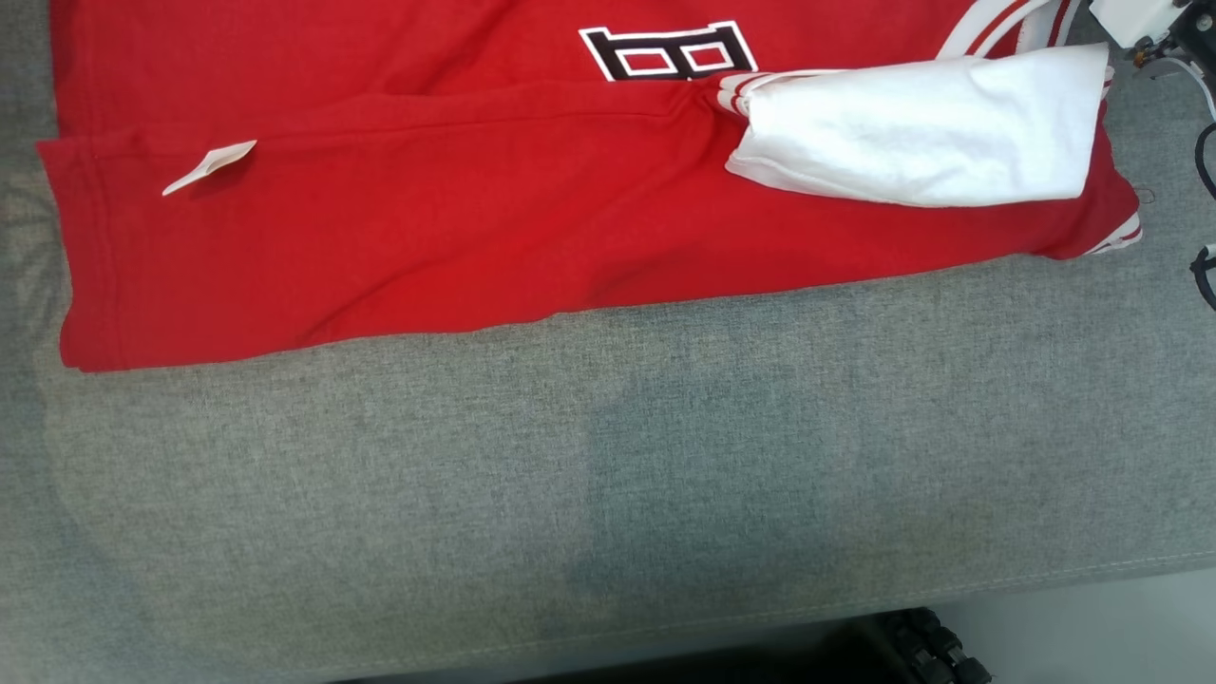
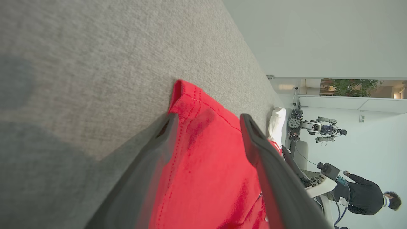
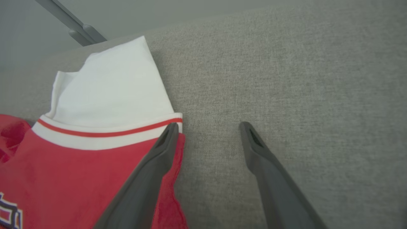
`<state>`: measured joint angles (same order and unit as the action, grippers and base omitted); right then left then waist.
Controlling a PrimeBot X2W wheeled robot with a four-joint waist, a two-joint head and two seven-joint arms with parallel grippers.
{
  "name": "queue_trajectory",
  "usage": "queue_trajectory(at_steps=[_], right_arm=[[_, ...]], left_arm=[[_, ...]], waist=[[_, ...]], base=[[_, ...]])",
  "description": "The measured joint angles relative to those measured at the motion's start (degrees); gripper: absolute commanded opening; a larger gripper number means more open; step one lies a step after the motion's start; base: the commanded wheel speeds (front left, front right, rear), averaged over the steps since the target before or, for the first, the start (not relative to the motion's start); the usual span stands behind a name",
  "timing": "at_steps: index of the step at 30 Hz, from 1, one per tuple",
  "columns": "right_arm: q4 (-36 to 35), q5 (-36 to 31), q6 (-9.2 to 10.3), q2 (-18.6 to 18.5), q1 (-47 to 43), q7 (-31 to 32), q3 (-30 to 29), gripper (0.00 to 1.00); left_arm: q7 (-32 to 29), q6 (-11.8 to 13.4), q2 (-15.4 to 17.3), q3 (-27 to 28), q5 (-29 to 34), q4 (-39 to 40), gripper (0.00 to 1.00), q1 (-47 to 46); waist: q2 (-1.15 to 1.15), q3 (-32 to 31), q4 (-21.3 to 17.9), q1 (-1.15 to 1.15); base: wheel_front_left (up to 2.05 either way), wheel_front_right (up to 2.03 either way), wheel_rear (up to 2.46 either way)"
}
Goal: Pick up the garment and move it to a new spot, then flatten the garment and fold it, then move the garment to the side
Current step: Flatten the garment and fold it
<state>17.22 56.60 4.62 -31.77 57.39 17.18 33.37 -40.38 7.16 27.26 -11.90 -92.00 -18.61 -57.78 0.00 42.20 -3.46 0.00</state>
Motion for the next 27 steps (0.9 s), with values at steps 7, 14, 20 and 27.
queue_trajectory(at_steps=[7,14,20,27], right_arm=[[0.8,0.0,-0.55,0.0,0.2,-0.7,-0.4,1.0],[1.7,0.0,-0.59,-0.2,0.8,-1.1,-0.7,1.0],[2.3,0.0,-1.1,-0.2,0.9,-1.6,-0.8,1.0],[2.9,0.0,-1.65,0.3,1.5,-1.7,-0.8,1.0]], left_arm=[[-1.0,0.0,1.4,-1.7,1.7,-1.0,1.0,-2.4],[-2.0,-0.1,3.3,-2.7,3.8,-2.2,1.0,-3.6],[-3.0,-0.1,3.9,-3.0,3.9,-3.3,1.0,-4.5],[-4.0,-0.1,3.6,-3.7,3.9,-3.4,1.0,-5.7]], waist=[[0.0,1.1,-0.7,0.0],[0.0,1.4,-0.5,0.0],[0.0,1.6,-0.2,0.0],[0.0,1.9,-0.6,0.0]], base=[[0.0,0.0,0.0],[0.0,0.0,0.0],[0.0,0.0,0.0],[0.0,0.0,0.0]])
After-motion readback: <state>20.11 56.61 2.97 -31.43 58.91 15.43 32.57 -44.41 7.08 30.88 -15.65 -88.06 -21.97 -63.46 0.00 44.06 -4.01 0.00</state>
